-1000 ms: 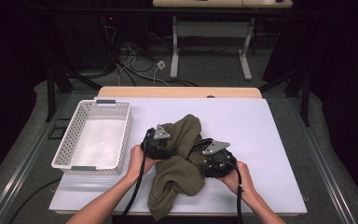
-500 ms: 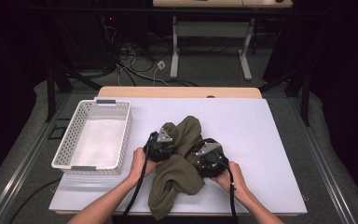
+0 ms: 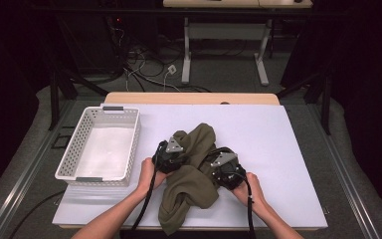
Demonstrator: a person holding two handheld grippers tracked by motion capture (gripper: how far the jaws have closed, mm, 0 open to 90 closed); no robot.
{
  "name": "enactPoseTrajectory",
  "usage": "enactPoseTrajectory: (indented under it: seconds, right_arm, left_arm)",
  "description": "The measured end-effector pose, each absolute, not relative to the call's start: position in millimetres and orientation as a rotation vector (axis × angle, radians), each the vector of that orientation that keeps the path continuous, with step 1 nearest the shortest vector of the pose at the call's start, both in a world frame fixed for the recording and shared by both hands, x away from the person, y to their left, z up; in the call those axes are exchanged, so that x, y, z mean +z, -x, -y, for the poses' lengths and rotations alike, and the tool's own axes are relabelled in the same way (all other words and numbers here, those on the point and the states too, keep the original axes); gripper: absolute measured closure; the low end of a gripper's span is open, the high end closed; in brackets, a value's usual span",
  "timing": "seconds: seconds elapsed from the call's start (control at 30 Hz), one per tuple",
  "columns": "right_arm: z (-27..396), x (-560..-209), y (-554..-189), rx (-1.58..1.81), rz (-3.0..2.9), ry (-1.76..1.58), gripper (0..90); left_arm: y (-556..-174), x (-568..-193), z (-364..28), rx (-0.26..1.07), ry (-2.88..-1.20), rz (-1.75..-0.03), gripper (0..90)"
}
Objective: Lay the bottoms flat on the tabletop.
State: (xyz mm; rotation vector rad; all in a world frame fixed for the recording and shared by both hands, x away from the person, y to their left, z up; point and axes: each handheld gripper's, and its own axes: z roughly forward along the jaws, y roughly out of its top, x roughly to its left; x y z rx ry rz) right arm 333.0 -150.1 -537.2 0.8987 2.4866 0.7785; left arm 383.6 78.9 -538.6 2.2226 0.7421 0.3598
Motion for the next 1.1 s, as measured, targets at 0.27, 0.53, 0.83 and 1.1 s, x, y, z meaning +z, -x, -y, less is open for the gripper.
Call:
enactPoseTrajectory:
  seconds: [0.27,0.53,0.83,1.1]
  right_arm:
    - [152.7,-536.4,-333.6,0.774,-2.482,-0.912,72.8]
    - [154.7,-533.6,-333.5,0.809,-2.444,-0.942,53.8]
    - [149.9,-533.0,-333.7,0.823,-2.439,-0.956,38.6]
    - [120.4,-542.7,-331.8,0.730,-2.483,-0.867,35.8]
  left_arm:
    - [-383.6,-538.2,-79.1,0.366,-2.218,-0.746,83.6]
    - [-385.4,-524.8,-83.7,0.382,-2.170,-0.759,54.4]
    - [-389.4,-516.4,-84.0,0.409,-2.166,-0.775,33.5]
    - [-402.8,-527.6,-76.1,0.431,-2.264,-0.805,35.6]
